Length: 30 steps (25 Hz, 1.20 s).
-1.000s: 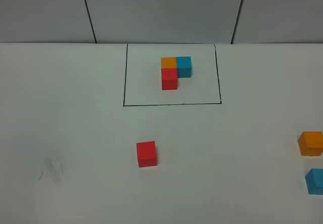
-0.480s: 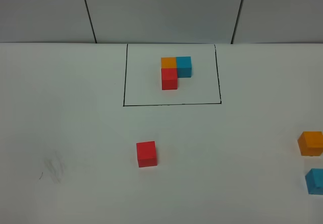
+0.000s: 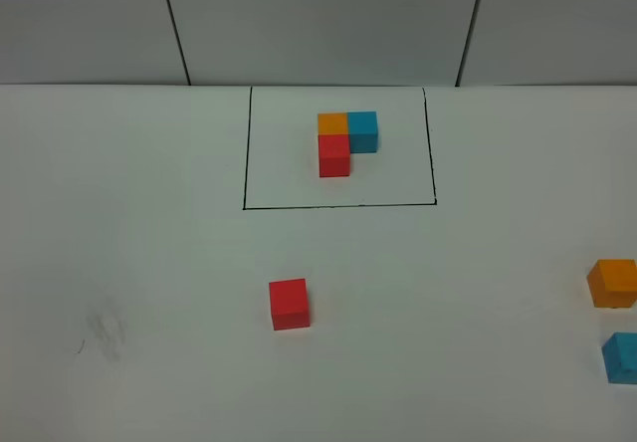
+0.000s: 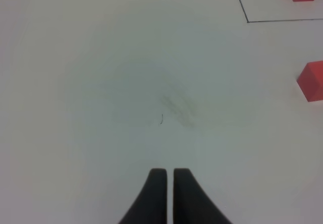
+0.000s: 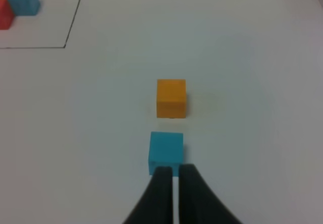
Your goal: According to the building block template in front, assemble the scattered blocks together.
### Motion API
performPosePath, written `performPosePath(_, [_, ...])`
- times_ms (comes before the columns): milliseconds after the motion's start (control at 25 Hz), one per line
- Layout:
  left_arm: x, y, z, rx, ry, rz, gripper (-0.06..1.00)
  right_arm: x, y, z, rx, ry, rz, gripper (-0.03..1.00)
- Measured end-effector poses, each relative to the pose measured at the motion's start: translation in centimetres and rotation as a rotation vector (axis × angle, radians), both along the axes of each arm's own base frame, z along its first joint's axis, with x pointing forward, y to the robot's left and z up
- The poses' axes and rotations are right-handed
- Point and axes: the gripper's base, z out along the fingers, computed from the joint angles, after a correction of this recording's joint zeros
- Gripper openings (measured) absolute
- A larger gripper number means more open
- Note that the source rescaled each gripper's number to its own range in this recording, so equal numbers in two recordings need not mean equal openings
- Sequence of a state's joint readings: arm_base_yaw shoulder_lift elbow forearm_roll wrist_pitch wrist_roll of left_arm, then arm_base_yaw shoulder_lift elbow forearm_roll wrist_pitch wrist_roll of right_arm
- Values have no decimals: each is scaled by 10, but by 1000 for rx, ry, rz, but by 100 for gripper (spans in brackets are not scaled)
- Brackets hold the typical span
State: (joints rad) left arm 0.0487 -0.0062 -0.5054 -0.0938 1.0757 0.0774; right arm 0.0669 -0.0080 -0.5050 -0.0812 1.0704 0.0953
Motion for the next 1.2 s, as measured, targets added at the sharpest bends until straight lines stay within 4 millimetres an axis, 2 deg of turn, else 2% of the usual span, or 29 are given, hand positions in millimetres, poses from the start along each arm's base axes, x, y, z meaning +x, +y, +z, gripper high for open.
performPosePath(640, [0,0,0,-1,0,1,0,0,0,0,-2,0,0,0])
performPosePath(760, [0,0,0,-1,0,1,0,0,0,0,-36,0,15,6])
performPosePath(920, [0,0,0,-1,0,1,0,0,0,0,-82,1,38,28])
performPosePath(1120, [0,0,0,-1,0,1,0,0,0,0,-85,0,43,70])
performPosePath(1200, [0,0,0,-1,0,1,0,0,1,0,-80,0,47,80])
